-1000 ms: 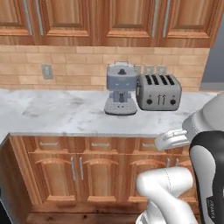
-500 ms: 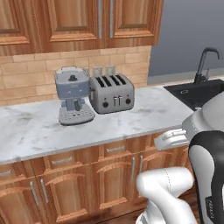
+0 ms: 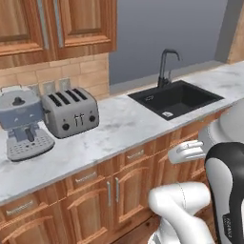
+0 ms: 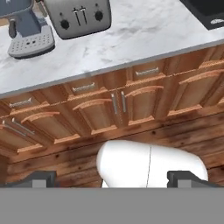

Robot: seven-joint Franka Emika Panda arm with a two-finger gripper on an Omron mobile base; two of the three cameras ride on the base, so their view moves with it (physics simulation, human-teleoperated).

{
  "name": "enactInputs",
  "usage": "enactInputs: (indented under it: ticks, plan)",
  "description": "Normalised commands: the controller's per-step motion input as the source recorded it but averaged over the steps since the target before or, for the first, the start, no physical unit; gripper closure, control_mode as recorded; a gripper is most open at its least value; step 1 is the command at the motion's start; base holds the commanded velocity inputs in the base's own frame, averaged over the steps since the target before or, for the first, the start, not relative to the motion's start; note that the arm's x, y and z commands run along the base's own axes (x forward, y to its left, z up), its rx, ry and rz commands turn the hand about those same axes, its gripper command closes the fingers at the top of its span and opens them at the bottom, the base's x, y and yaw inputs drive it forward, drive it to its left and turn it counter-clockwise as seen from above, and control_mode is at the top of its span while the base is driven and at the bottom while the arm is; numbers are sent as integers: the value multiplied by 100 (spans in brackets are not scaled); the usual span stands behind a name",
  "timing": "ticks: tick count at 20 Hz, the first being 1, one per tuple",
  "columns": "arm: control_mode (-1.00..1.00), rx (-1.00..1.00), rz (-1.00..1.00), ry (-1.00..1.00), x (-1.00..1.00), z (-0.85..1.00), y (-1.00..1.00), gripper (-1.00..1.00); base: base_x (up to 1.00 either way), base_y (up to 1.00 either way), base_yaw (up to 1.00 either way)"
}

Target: Four empty soda cans are scattered around the kitchen. Gather all the cans and cluster them next to the stove for recycling.

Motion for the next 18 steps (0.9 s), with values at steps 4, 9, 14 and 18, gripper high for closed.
enactInputs:
  ticks: [4, 9, 14, 18]
  plan:
    - [100, 0, 0, 0, 0, 0, 0, -100, 0, -48, -49]
    - [100, 0, 0, 0, 0, 0, 0, -100, 0, -46, -49]
    - [100, 0, 0, 0, 0, 0, 0, -100, 0, -41, -51]
    - [100, 0, 0, 0, 0, 0, 0, -100, 0, -35, -55]
